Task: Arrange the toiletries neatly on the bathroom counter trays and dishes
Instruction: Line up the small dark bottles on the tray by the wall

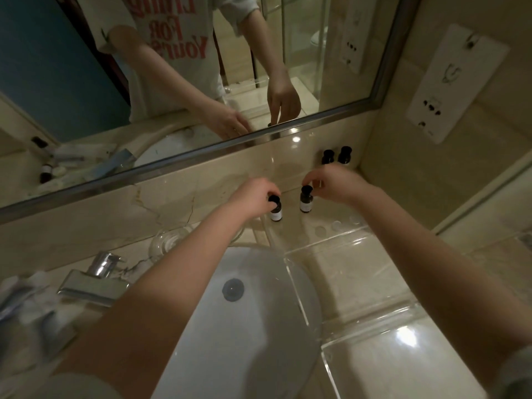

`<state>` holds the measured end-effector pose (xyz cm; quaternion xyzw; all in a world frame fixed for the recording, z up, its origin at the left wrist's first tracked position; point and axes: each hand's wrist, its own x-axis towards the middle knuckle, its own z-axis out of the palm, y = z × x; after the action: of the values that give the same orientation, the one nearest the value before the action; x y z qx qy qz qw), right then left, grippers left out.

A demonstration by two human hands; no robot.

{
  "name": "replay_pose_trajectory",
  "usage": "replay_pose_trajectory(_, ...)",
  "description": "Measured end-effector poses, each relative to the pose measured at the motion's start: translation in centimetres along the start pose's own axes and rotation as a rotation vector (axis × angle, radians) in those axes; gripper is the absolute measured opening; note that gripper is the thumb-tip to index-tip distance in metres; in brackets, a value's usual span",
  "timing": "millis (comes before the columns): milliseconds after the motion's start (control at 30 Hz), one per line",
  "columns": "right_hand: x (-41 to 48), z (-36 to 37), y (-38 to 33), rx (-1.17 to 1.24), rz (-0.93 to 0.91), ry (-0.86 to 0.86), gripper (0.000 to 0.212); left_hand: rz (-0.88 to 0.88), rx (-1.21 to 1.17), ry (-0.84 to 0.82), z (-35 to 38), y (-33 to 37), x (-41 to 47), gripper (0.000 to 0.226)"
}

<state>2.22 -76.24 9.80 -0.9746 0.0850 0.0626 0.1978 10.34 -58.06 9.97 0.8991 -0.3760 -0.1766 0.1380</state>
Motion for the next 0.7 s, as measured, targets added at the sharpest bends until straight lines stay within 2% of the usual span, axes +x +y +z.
replay_pose_trajectory(167,-0.1,0.0,-0.3,-0.011,-0.011,0.014,0.025,-0.039,-0.028,0.062,0.6,0.1,0.0,0.024)
replay_pose_trajectory(367,-0.7,0.4,-0.7,-0.033,-0.026,0.039,0.046,-0.044,0.007,0.044,0.9,0.2,0.2,0.037)
replay_pose_trajectory(500,-0.2,0.9,-0.5,-0.101,-0.046,0.066,0.029,-0.049,0.042,0.042,1.1,0.0,1.0,0.027)
replay_pose_trajectory(700,1.5,-0.3,0.5,-0.088,-0.011,0.069,0.029,-0.045,0.042,0.097,0.1,0.6,3.2,0.025)
